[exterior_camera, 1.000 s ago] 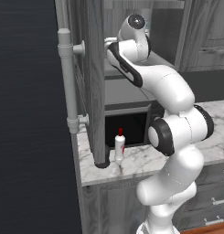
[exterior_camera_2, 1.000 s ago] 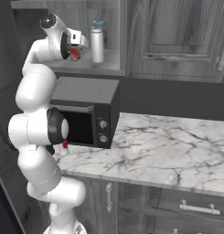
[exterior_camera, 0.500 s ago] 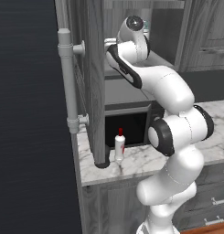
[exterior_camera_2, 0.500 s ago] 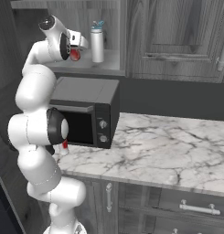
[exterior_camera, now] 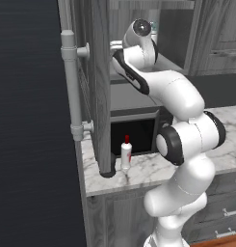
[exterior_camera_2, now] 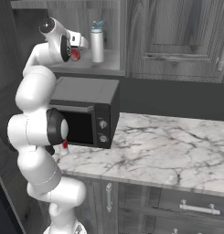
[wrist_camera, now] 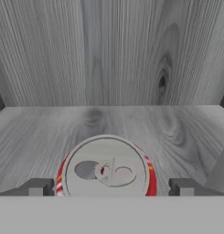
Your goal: Sort all alcoholic drinks to one cabinet, and non-alcoholic drinks to the other.
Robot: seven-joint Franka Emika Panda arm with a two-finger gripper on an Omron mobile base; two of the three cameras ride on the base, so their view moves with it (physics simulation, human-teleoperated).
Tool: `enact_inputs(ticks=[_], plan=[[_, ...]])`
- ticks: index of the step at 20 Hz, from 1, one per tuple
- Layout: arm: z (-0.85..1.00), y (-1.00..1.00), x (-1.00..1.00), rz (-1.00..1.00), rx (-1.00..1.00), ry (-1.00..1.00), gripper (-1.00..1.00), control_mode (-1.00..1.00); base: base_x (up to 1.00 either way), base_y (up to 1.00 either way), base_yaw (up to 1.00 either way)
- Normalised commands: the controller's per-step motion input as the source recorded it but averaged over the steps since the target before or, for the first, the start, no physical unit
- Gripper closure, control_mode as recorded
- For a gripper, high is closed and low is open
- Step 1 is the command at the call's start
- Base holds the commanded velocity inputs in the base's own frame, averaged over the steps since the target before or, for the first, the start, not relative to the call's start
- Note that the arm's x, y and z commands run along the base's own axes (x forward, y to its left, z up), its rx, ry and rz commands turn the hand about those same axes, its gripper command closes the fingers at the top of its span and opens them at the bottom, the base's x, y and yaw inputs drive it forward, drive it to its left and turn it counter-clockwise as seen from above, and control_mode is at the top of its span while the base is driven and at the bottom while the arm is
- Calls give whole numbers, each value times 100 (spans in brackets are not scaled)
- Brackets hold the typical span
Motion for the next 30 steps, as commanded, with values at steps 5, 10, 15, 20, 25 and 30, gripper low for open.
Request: enact_inputs(ticks=[5,10,15,20,25,30], plan=[[-8,0,6,0,0,-4,-100,-100,0,0,0],[-8,0,2,-1,0,-2,-100,-100,0,0,0],[-8,0,0,-1,0,-1,-100,-100,0,0,0],[-9,0,4,-1,0,0,-100,-100,0,0,0],[-10,0,4,-2,0,-1,-100,-100,0,0,0],[-13,0,13,0,0,-3,-100,-100,0,0,0]])
